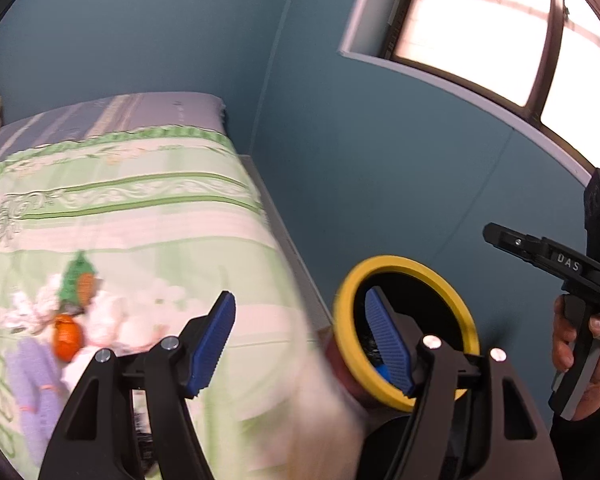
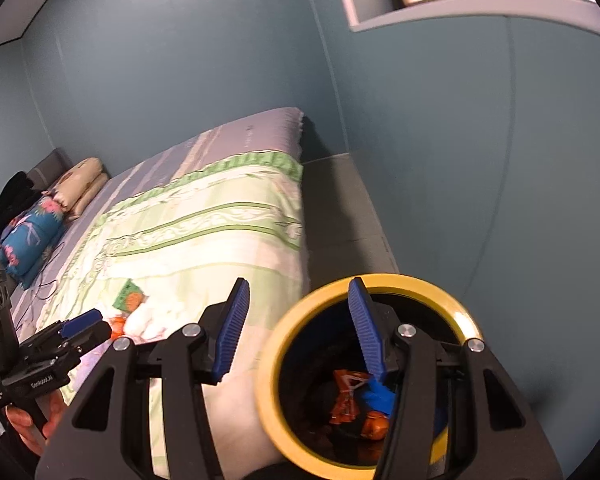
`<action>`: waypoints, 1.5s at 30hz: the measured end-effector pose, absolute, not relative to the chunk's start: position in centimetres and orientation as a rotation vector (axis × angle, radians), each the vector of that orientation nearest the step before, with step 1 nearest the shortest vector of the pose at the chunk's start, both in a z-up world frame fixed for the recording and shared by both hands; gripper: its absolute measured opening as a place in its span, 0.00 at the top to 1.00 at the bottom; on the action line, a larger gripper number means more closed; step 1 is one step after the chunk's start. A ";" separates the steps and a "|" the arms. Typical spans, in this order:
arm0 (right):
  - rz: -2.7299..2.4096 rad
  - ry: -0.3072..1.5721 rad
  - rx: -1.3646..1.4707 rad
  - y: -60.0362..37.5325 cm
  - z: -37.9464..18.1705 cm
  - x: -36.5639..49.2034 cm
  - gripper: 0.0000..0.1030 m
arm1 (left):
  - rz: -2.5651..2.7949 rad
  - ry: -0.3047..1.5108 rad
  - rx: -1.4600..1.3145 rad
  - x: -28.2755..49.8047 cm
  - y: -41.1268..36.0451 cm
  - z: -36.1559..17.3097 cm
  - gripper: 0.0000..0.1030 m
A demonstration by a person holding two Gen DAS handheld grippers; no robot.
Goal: Collect trash
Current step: 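Open both tools to drop the bag and peel into the bin, then move both tools back over the remaining trash on the bed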
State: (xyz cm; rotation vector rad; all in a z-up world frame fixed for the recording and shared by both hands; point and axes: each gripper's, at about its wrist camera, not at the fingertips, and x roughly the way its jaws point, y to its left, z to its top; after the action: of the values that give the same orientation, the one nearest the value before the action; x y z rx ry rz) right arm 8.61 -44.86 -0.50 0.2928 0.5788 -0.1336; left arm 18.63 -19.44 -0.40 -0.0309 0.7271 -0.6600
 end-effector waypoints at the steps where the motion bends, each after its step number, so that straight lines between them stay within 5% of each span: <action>1: -0.121 0.578 0.289 -44.2 -0.3 8.9 0.53 | -0.642 0.720 -0.034 18.6 -18.3 -0.1 0.37; 21: 0.155 0.629 0.201 -29.2 -0.1 16.4 0.47 | -0.339 0.689 -0.089 18.4 -0.6 0.8 0.25; 36: 0.310 0.760 0.150 -19.4 -4.5 23.6 0.26 | -0.174 0.793 -0.155 19.1 8.8 -5.7 0.17; 45: 0.316 0.820 0.090 -15.6 -7.4 27.1 0.23 | -0.151 0.892 -0.194 20.2 10.6 -10.1 0.17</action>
State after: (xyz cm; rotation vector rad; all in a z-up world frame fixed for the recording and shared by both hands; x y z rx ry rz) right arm 27.15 -15.63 -7.45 0.0896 0.8198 0.3162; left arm 20.22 10.65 -10.12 -0.1936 0.8922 -0.1514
